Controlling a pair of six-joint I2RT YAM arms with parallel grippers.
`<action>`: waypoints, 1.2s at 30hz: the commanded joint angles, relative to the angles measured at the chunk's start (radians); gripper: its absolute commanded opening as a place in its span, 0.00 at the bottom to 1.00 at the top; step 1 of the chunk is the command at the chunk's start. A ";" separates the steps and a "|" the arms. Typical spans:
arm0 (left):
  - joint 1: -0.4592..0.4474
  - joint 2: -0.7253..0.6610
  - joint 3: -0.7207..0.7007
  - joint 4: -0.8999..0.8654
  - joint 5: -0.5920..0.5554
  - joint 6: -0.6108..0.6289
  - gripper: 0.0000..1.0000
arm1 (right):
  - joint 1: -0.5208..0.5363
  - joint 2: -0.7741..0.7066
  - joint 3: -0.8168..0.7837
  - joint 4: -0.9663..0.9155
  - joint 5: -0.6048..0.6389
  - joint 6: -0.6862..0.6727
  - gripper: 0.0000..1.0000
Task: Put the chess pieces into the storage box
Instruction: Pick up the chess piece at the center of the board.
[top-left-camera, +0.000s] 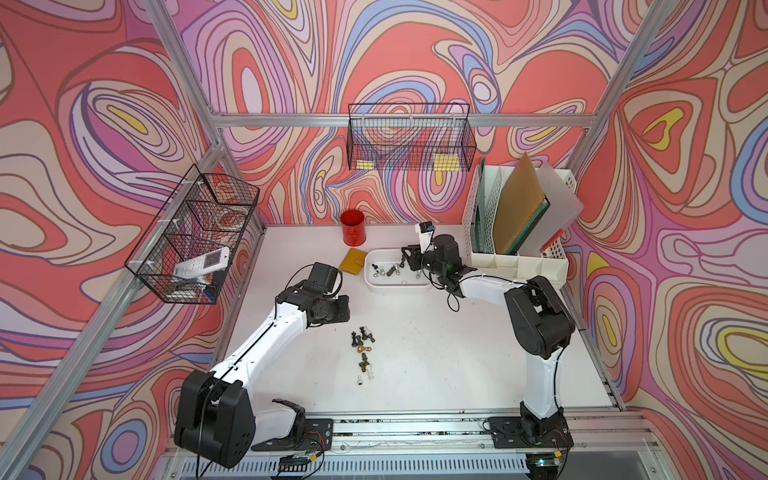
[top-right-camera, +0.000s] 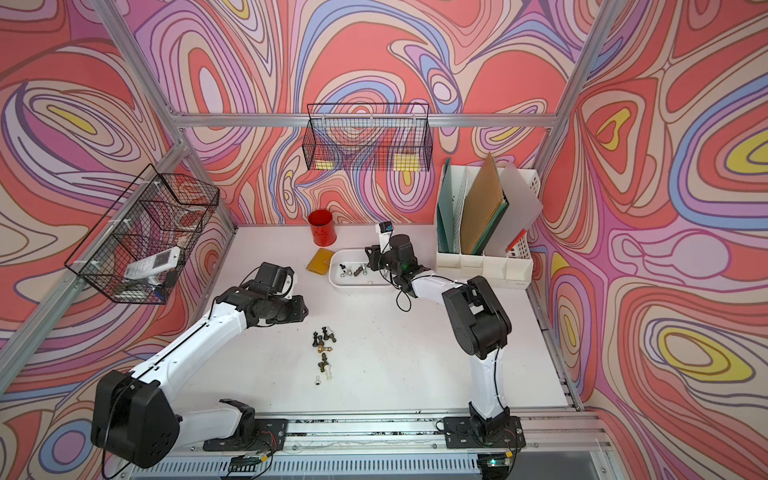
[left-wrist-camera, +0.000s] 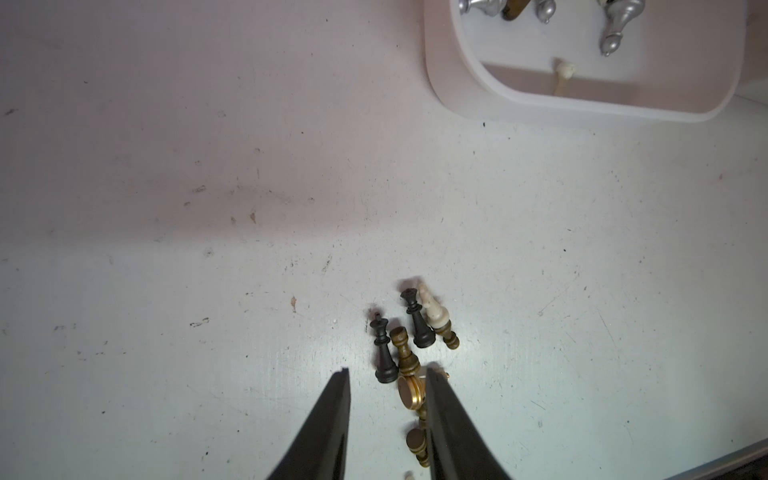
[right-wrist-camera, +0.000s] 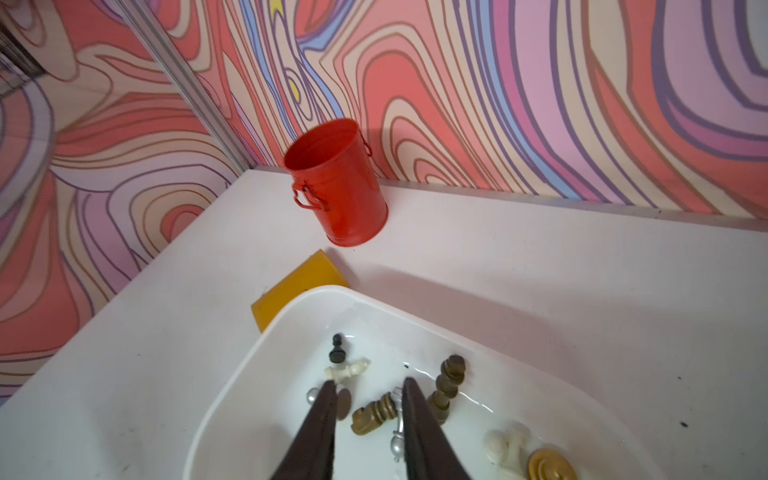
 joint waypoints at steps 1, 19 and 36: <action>-0.035 0.031 -0.030 0.034 -0.009 -0.034 0.36 | 0.032 -0.103 -0.036 -0.014 -0.026 0.023 0.29; -0.099 0.233 -0.069 0.094 -0.083 -0.029 0.33 | 0.168 -0.269 -0.083 -0.200 0.059 -0.030 0.30; -0.101 0.307 -0.088 0.089 -0.105 -0.008 0.27 | 0.174 -0.249 -0.067 -0.221 0.078 -0.033 0.30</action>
